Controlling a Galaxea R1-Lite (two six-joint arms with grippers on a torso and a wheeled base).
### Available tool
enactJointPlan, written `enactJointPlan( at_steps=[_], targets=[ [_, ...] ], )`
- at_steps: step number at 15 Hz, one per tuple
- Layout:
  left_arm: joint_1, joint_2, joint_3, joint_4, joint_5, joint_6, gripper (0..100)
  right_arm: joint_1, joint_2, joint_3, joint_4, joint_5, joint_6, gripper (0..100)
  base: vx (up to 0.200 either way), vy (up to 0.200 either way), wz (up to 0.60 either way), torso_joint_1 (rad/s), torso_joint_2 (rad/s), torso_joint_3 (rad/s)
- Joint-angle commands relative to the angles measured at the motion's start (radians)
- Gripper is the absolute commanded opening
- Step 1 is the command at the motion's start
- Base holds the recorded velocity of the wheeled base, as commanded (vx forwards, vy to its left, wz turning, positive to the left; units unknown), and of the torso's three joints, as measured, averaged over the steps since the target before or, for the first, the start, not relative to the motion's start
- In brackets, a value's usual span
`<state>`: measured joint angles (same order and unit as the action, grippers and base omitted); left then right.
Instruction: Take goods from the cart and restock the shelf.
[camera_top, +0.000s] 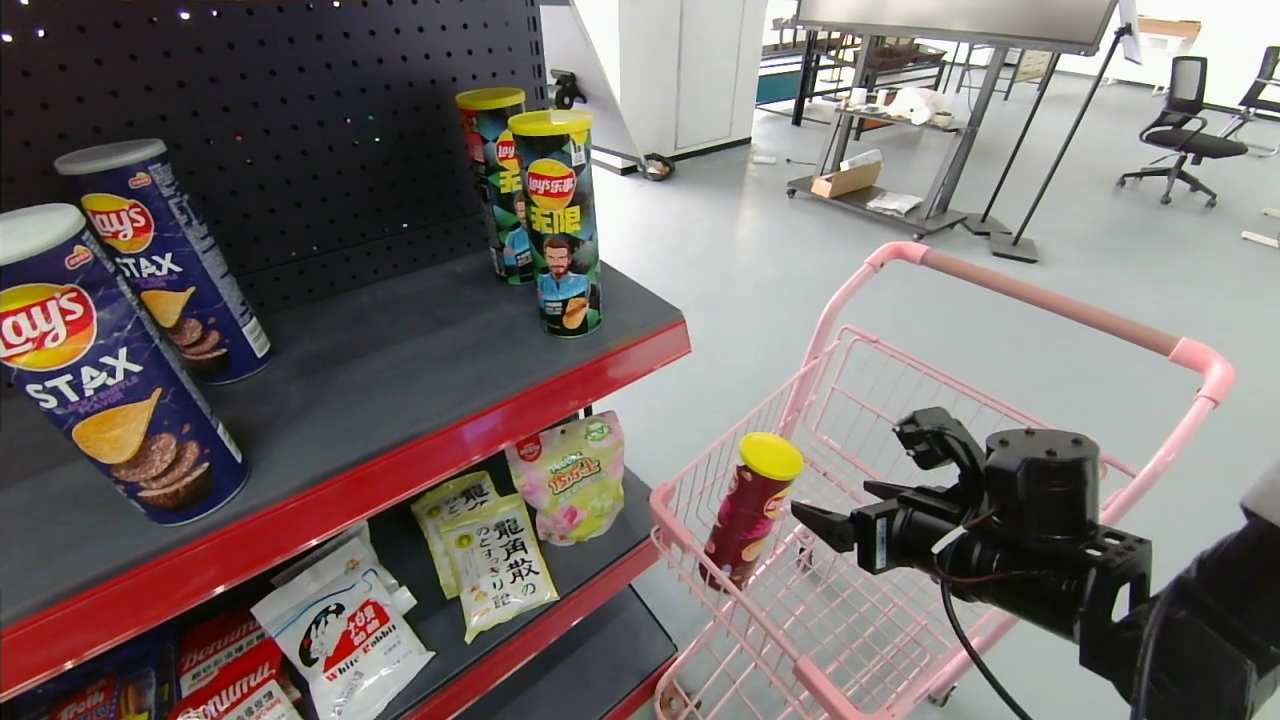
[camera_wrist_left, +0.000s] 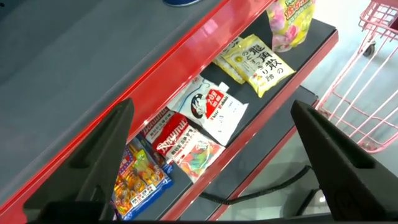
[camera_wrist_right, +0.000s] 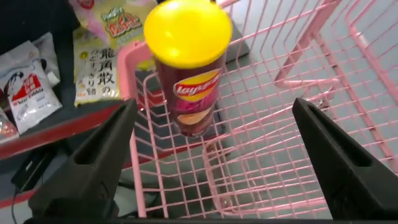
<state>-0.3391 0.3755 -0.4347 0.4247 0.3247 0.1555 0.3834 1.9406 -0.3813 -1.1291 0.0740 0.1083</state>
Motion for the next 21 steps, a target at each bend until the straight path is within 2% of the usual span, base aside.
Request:
enactJointPlan(
  at_steps=[1,7,14,21],
  targets=[
    [0.0,0.002,-0.003,0.0,0.001,-0.001,100,0.022,0.06,-0.018,-0.001,0.001,0.002,100,0.0,0.0,0.0,0.0,0.0,0.0],
    [0.0,0.002,-0.006,-0.001,0.002,-0.001,100,0.014,0.15,-0.079,-0.011,0.026,0.005,100,0.0,0.0,0.0,0.0,0.0,0.0],
    [0.0,0.002,-0.004,-0.001,0.005,-0.001,100,0.005,0.293,-0.084,-0.213,0.089,0.002,100,0.0,0.0,0.0,0.0,0.0,0.0],
    [0.0,0.009,-0.006,-0.001,0.007,-0.001,100,-0.02,0.345,-0.188,-0.222,0.127,-0.001,100,0.0,0.0,0.0,0.0,0.0,0.0]
  ],
)
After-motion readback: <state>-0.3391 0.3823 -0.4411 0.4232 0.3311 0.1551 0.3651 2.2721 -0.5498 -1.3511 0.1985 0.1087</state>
